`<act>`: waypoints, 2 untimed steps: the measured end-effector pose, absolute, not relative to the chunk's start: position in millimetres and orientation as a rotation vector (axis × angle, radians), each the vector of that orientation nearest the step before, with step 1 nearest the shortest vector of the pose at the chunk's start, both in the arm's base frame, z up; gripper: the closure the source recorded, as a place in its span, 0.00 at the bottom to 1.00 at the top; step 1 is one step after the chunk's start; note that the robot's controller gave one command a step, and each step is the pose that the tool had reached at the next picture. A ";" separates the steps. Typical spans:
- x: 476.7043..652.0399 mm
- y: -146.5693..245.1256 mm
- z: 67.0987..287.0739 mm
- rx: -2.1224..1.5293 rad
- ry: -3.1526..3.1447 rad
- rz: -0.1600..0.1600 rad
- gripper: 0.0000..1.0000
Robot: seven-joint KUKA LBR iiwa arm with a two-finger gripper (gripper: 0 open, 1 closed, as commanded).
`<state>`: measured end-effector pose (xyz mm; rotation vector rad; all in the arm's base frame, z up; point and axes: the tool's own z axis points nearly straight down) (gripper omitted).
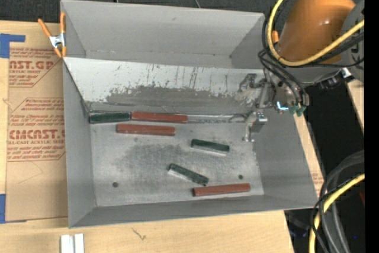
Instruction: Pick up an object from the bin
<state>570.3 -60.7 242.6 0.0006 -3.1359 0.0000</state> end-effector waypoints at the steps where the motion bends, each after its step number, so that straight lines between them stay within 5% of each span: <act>1: 570.4 -60.6 244.6 0.001 -3.138 0.000 0.00; 2: 579.4 -61.1 247.4 -0.037 -3.145 -0.001 0.00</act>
Offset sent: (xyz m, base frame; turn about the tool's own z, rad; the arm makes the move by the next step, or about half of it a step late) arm 0.0167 -0.0019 0.0046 0.0516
